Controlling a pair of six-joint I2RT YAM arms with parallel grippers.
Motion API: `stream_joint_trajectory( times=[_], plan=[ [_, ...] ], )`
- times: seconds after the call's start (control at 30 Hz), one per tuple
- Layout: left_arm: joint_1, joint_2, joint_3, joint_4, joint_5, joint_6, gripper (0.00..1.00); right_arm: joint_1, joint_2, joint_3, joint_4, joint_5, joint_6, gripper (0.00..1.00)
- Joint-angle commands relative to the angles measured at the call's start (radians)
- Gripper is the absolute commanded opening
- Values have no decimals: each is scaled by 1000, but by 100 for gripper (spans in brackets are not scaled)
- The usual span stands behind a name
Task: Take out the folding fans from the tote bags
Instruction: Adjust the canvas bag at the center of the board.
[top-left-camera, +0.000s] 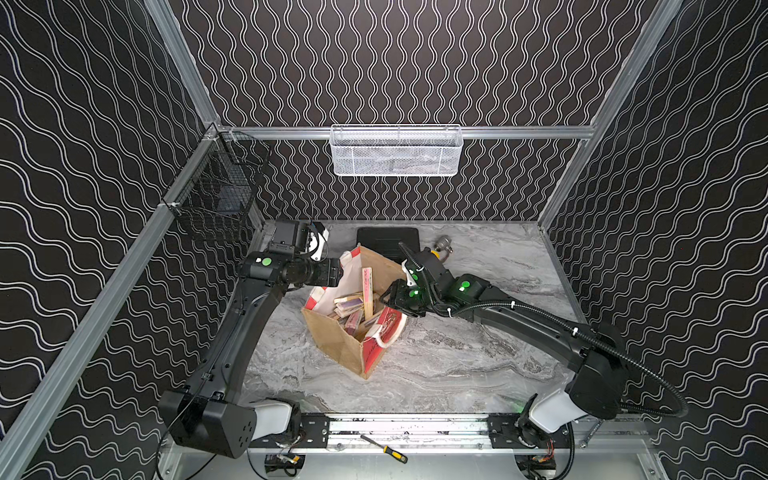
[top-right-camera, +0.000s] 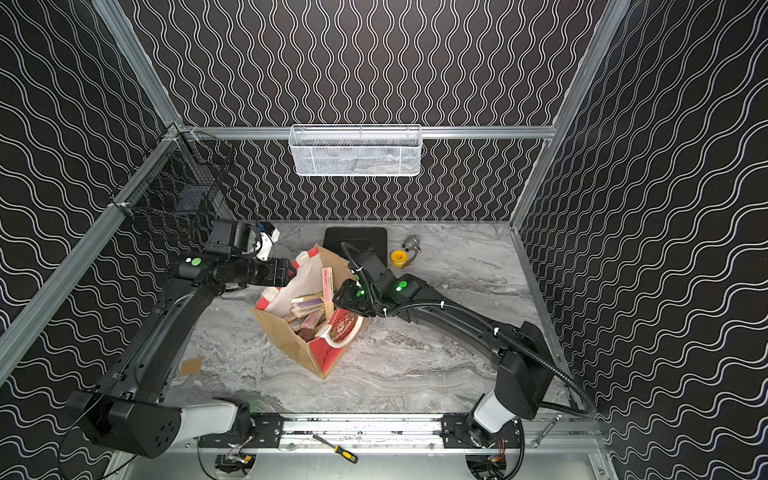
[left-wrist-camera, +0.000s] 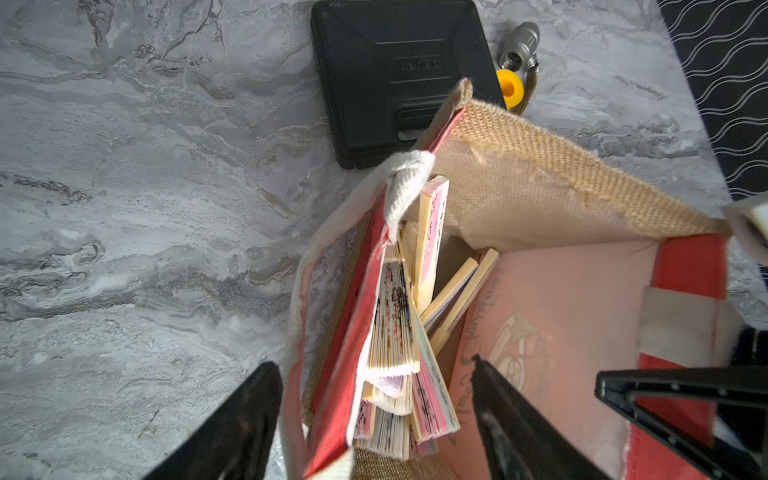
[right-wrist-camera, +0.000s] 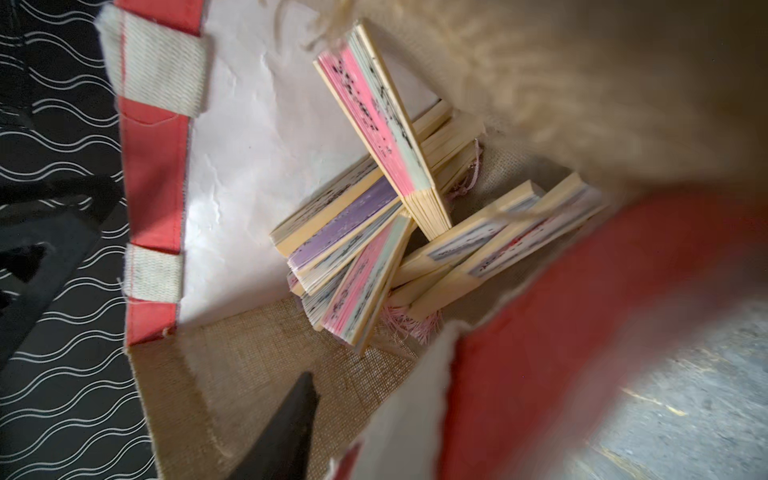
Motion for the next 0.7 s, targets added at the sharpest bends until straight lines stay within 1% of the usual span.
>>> stream_joint_trajectory(
  times=[0.0,0.1,0.17,0.27,0.37,0.4,0.57,0.67],
  plan=[
    [-10,21,11,14,2,25,76,3,7,5,-11,5,-14,29],
    [-30,48,27,5,3,35,77,4,12,21,-26,-2,-45,15],
    [-38,63,31,3,-14,42,77,3,14,34,-40,-5,-69,10],
    [-44,100,56,-20,-127,45,76,3,17,60,-70,-12,-112,5],
    [-44,115,78,-34,-259,39,76,3,18,65,-89,-30,-144,5],
    [-43,114,75,-25,-285,41,76,3,17,63,-93,-34,-153,5],
    [-43,160,84,-50,-313,26,76,3,11,56,-100,-40,-173,5],
    [-43,149,48,-18,-204,31,74,3,7,48,-97,-45,-180,5]
  ],
)
